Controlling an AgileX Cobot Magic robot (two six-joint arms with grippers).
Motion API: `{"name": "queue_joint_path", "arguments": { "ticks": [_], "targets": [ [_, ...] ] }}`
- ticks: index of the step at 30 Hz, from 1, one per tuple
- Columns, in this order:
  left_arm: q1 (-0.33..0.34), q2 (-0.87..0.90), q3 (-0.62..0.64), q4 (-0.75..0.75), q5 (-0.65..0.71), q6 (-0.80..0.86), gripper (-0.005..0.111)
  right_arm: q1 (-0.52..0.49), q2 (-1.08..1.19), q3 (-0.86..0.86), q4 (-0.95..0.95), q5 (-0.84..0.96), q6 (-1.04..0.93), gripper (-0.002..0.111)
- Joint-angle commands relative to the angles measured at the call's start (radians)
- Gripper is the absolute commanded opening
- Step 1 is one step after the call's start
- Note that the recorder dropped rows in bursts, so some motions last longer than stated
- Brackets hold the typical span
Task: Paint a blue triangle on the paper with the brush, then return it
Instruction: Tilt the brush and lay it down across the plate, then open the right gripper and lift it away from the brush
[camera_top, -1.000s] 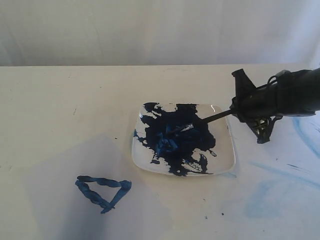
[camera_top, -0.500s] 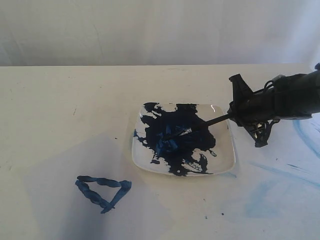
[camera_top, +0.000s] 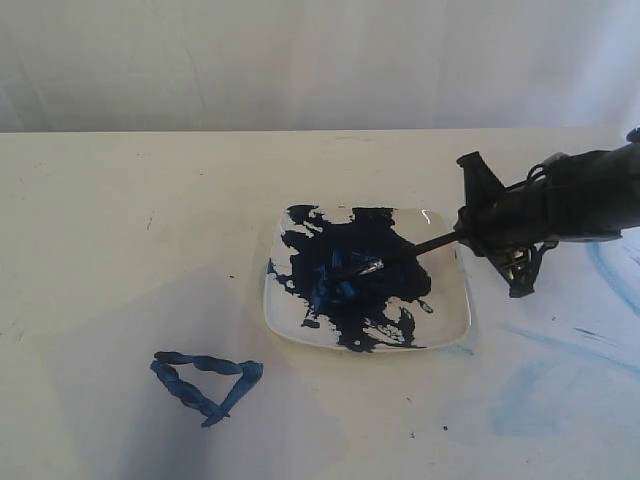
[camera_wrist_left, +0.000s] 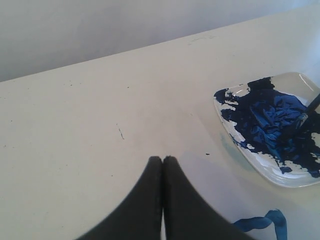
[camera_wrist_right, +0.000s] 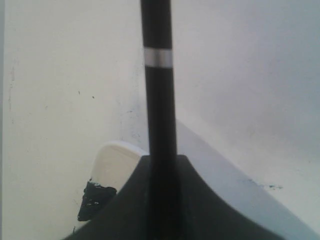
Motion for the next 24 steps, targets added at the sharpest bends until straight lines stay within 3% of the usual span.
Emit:
{"name": "queue_joint_path", "arguments": {
  "ticks": [1,10,13,19,24],
  "targets": [
    [0.000,-0.005,0.008,-0.024,0.007,0.000,0.000,0.002,0.005,-0.002,-0.004,0.004,-0.012,0.000],
    [0.000,-0.005,0.008,-0.024,0.009,0.002,0.000,0.002,0.005,-0.002,-0.004,-0.015,-0.014,0.000],
    [0.000,-0.005,0.008,-0.024,0.009,0.002,0.000,0.002,0.005,-0.002,-0.004,-0.019,-0.016,0.008],
    [0.000,-0.005,0.008,-0.027,0.009,0.004,0.000,0.013,0.005,-0.002,-0.004,-0.029,-0.017,0.010],
    [0.000,-0.005,0.008,-0.027,0.009,0.004,0.000,0.039,0.005,-0.002,-0.004,-0.070,-0.017,0.020]
  ]
}}
